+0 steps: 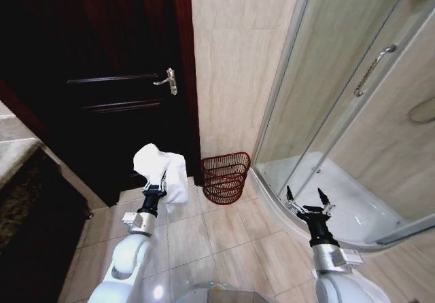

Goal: Discard the used towel into the hamper.

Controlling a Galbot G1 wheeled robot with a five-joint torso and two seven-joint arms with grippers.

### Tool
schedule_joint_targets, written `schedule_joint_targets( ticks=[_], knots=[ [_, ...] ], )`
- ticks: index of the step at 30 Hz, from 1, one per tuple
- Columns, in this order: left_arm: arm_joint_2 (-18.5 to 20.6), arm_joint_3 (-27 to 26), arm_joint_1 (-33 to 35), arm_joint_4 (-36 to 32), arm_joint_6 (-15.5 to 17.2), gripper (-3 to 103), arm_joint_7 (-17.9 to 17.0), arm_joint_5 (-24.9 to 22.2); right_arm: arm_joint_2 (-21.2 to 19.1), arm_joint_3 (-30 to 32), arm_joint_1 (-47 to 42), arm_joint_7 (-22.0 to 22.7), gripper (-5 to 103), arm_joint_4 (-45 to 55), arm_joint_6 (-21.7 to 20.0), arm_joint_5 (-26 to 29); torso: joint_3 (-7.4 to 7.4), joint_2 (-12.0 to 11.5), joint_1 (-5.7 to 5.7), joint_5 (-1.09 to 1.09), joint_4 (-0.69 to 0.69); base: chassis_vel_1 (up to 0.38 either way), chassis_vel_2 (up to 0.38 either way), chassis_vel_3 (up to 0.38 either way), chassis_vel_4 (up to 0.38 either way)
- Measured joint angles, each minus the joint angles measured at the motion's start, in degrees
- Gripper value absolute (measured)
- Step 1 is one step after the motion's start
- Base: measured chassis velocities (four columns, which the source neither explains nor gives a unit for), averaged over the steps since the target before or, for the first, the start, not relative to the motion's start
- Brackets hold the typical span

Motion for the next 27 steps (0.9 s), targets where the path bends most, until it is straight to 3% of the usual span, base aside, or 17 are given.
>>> schedule_joint_targets(
  ticks=[27],
  knots=[
    [0.4,0.1,-0.2,1.5,-0.8,15,0.4,-0.1,0.0,-0.4,-0.2,-0.3,100,-0.6,0.2,-1.2,-3.84,-6.7,-2.86,0.0,0.0,0.0,0.0,0.0,0.0]
  ],
)
